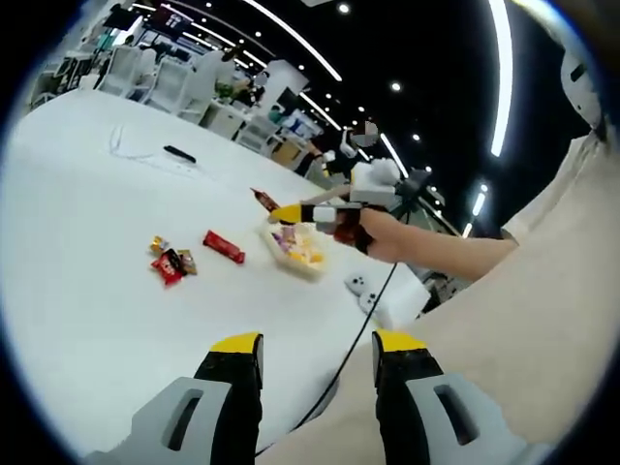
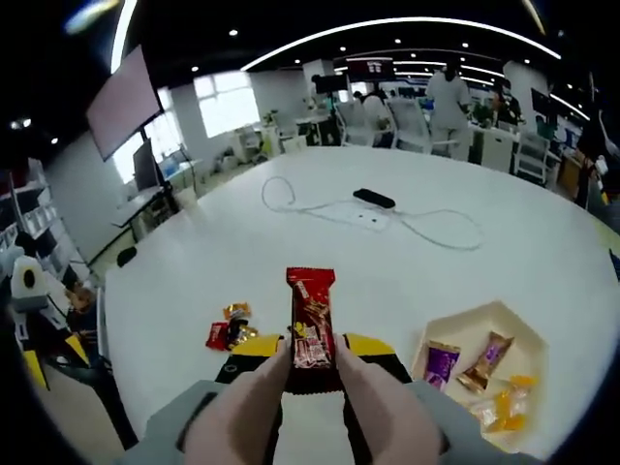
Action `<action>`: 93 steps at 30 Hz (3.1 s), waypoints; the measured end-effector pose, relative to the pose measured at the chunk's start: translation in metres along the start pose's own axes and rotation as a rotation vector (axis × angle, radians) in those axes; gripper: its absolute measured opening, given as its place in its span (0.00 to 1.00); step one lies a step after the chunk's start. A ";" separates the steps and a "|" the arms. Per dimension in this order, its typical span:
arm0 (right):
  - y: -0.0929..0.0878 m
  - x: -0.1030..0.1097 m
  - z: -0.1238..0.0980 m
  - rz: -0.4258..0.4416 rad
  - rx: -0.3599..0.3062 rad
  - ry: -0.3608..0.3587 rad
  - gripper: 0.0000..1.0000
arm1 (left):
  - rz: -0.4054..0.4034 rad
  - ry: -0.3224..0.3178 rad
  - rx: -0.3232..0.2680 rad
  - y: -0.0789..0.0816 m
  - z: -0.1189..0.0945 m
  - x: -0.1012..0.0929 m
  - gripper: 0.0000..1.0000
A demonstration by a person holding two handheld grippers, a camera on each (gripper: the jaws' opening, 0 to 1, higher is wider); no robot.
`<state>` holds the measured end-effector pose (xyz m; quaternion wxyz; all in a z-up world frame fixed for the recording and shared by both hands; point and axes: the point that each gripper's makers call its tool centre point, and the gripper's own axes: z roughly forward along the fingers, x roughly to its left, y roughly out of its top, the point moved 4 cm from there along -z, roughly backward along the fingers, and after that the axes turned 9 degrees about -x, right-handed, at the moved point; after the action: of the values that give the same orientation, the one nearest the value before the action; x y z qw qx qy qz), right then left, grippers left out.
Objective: Place the target food into the container with the food tongs after gripping and lifting it, then release it inside without dropping or visibly crushing the food.
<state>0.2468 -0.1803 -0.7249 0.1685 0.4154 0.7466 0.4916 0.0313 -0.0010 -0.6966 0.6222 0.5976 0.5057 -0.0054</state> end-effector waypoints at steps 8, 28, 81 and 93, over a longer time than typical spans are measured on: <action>0.000 -0.012 -0.010 0.008 -0.009 -0.027 0.22 | 0.010 -0.019 0.008 -0.001 0.005 -0.005 0.44; 0.015 -0.022 -0.026 0.006 -0.051 -0.058 0.22 | 0.021 -0.044 0.021 -0.002 0.012 -0.010 0.44; 0.019 -0.041 -0.037 0.029 -0.064 -0.106 0.23 | 0.026 -0.071 0.038 0.000 0.022 -0.008 0.45; 0.018 -0.048 -0.042 0.043 -0.068 -0.130 0.23 | 0.026 -0.076 0.044 0.000 0.023 -0.008 0.45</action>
<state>0.2558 -0.2399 -0.6967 0.2200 0.4565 0.7077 0.4924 0.0418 -0.0235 -0.6967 0.6278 0.6170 0.4736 -0.0312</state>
